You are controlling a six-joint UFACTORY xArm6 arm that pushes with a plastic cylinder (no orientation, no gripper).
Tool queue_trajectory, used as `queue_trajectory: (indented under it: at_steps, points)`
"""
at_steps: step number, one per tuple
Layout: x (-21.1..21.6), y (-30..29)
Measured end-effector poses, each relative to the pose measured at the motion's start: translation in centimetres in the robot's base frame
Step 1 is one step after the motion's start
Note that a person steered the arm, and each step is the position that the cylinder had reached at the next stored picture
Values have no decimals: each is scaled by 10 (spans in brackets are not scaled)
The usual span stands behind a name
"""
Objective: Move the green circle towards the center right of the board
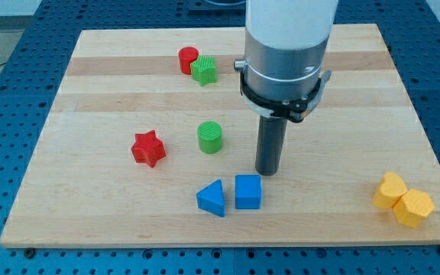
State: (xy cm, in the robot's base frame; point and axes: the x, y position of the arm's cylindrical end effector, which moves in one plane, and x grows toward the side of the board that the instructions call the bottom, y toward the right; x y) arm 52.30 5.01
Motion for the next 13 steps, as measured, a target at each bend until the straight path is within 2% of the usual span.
queue_trajectory:
  at_steps: [3, 6, 8, 9, 11, 13]
  points:
    - [-5, -27]
    - [-41, -62]
    - [-12, -100]
    - [-32, -121]
    - [-69, -118]
    - [-79, -43]
